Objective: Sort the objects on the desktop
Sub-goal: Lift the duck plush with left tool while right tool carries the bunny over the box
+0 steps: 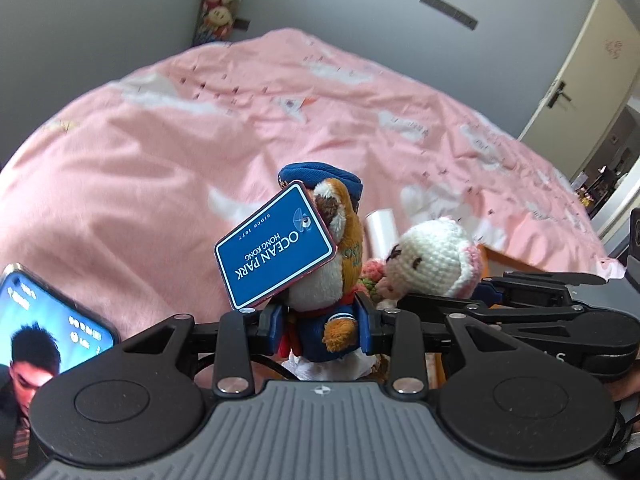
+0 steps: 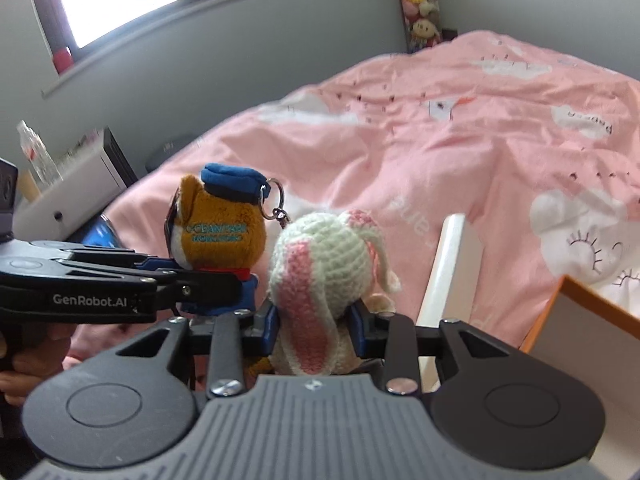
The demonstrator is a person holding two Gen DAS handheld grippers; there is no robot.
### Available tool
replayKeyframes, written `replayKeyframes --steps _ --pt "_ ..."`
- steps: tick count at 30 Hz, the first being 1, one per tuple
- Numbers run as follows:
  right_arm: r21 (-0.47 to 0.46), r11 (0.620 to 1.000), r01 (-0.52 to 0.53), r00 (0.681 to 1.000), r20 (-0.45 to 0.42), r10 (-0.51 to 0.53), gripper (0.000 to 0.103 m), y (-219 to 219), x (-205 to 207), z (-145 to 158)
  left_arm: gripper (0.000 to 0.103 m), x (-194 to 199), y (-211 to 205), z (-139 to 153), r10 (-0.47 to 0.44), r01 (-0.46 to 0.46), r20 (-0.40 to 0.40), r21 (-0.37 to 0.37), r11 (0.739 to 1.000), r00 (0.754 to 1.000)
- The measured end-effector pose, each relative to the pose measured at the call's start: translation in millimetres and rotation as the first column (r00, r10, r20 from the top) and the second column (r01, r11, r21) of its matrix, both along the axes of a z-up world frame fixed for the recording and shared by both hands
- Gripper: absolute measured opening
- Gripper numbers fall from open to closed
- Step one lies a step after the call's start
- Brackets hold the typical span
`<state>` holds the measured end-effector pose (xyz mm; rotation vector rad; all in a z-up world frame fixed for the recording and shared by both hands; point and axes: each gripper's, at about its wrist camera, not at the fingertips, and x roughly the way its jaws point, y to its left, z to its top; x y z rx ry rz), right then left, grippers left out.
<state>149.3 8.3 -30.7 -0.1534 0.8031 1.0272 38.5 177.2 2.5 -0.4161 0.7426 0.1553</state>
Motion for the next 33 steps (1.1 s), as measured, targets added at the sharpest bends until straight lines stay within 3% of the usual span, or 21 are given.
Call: replayKeyframes --steps 7,11,15,21,28,33 --pt "0.115 0.993 0.041 0.997 0.061 -0.048 0.038 -47.4 -5.9 47.6 0.040 -1.1 -32.1 48.1 -0.114 0.106 0.131 0.064 0.992 0.985" --pt "0.163 0.983 0.081 0.991 0.095 -0.097 0.038 -86.1 -3.3 73.3 0.040 7.5 -58.6 73.0 -0.211 0.200 0.207 0.075 0.977 0.955" --pt "0.173 0.973 0.155 0.975 0.130 -0.178 0.038 -126.7 -0.4 89.3 0.040 27.4 -90.0 82.9 -0.296 0.282 0.234 0.093 0.955 0.926" --pt "0.126 0.953 0.276 0.944 0.149 -0.294 0.038 -179.0 7.9 86.1 0.040 69.2 -136.5 69.3 -0.433 0.432 0.217 0.050 0.900 0.875" --pt "0.043 0.929 0.368 0.924 0.091 -0.371 0.038 -218.5 28.6 54.9 0.039 113.1 -174.8 28.8 -0.514 0.521 0.117 -0.036 0.853 0.850" --pt "-0.024 0.916 0.400 0.916 0.045 -0.398 0.038 -235.3 40.4 32.6 0.039 134.5 -194.0 0.9 -0.541 0.543 0.039 -0.054 0.838 0.840"
